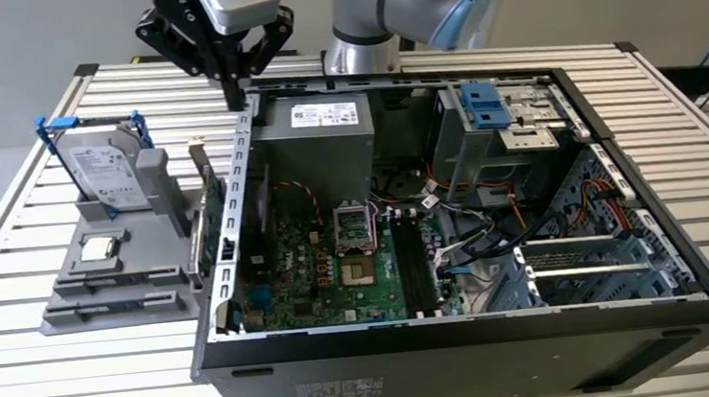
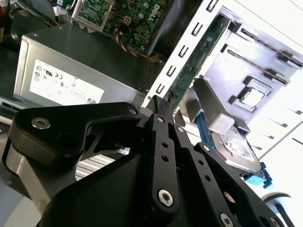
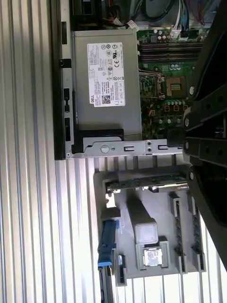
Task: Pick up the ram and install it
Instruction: 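Reach for the ram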
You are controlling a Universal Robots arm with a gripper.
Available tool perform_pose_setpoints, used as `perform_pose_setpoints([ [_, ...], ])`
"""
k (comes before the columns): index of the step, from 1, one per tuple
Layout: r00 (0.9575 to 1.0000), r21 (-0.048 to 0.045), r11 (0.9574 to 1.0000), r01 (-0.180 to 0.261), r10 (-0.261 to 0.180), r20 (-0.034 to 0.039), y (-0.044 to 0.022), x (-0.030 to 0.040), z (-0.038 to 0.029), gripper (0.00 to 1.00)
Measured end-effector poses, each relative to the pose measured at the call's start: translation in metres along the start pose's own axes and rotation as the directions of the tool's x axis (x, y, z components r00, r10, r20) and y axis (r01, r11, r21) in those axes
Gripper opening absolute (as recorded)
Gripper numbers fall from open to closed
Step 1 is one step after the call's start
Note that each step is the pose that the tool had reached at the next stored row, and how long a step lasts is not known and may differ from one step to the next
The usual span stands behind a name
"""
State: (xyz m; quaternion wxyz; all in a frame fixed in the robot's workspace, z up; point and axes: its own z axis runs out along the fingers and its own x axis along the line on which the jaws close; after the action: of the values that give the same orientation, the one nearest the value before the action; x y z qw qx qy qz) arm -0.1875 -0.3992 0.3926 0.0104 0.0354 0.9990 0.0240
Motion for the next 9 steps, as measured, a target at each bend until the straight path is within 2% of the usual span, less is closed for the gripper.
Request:
perform_pose_setpoints([
  [9, 1.0, 0.0, 1.0, 0.0, 0.0, 0.0, -0.0006, 0.0078, -0.0002, 0.0],
])
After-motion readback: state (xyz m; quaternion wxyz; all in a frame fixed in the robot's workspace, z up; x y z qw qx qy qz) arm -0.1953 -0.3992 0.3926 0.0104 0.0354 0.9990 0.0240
